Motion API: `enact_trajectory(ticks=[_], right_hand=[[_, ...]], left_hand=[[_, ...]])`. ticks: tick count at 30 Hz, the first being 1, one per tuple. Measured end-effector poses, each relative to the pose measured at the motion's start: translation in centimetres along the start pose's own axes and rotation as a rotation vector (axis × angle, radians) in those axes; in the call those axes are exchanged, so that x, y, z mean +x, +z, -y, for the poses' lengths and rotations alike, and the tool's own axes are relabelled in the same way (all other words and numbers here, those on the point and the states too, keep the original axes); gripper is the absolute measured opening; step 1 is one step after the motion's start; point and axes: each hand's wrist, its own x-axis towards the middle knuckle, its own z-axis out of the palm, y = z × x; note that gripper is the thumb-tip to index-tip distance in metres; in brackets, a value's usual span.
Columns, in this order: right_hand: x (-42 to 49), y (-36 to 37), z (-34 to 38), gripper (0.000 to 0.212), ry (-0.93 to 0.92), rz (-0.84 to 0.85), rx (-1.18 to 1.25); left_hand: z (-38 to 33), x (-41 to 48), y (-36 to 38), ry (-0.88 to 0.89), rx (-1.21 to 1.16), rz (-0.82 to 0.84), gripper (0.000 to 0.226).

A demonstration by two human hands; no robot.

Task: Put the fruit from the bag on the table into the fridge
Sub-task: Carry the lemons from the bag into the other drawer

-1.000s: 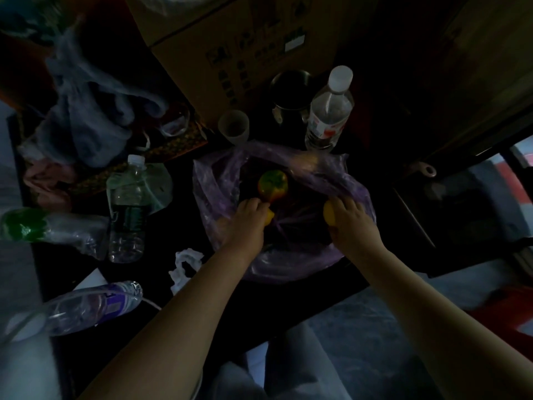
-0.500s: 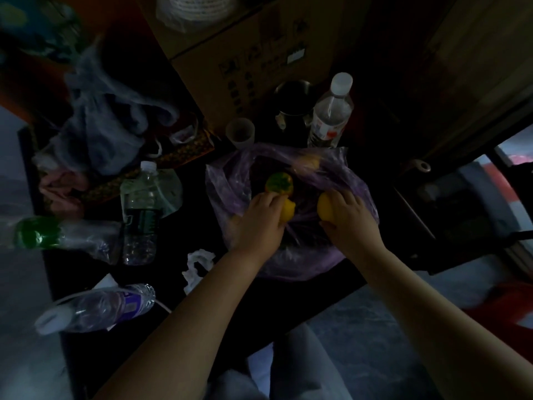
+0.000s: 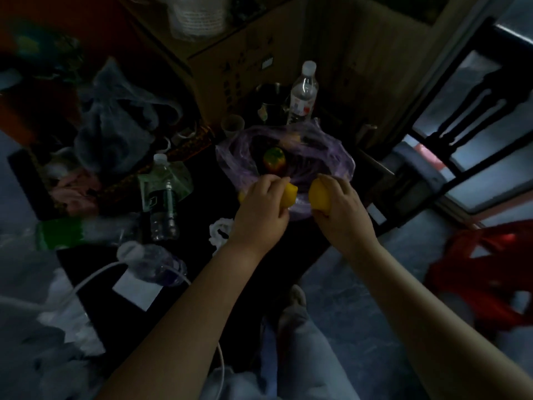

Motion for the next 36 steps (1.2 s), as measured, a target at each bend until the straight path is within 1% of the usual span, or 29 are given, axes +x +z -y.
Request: enact_trajectory(ticks=[3, 9, 15, 18, 22, 27, 29, 33, 36], right_hand=[[-4.4, -0.9, 2.7, 0.063, 0.013, -0.085, 0.009], [-13.0, -4.3, 6.9, 0.064, 0.108, -0.265, 0.026], [-21.3, -8.4, 9.1, 0.069, 0.243, -0.443, -0.049], [-24.9, -10.2, 9.5, 0.068, 0.276, -0.516, -0.067], [-29.4, -12.2, 10.0, 0.068, 0.312, -0.569, -0.117], [-35.9, -14.5, 11.3, 0.070, 0.421, -0.629, -0.204], [-39.3, -15.3, 11.9, 0.067, 0.439, -0.670, -0.217], [-46.6, -16.0, 12.9, 0.072, 0.559, -0.675, -0.272], [-52.1, -16.1, 13.5, 0.069, 0.599, -0.726, -0.262]], left_hand=[[-0.8, -3.4, -1.9, 0.080, -0.021, -0.011, 0.055], [-4.3, -8.5, -4.9, 0.220, -0.052, -0.017, 0.055], [-9.5, -12.3, -6.2, 0.400, -0.043, -0.007, 0.055], [-12.0, -14.3, -6.2, 0.474, -0.077, 0.020, 0.055], [-14.9, -17.0, -6.2, 0.558, -0.123, 0.058, 0.055], [-18.7, -21.2, -6.0, 0.675, -0.166, 0.102, 0.053], [-20.4, -23.3, -5.7, 0.724, -0.189, 0.128, 0.053], [-23.7, -28.2, -5.0, 0.809, -0.249, 0.179, 0.052], [-26.0, -32.7, -4.7, 0.867, -0.281, 0.245, 0.053]])
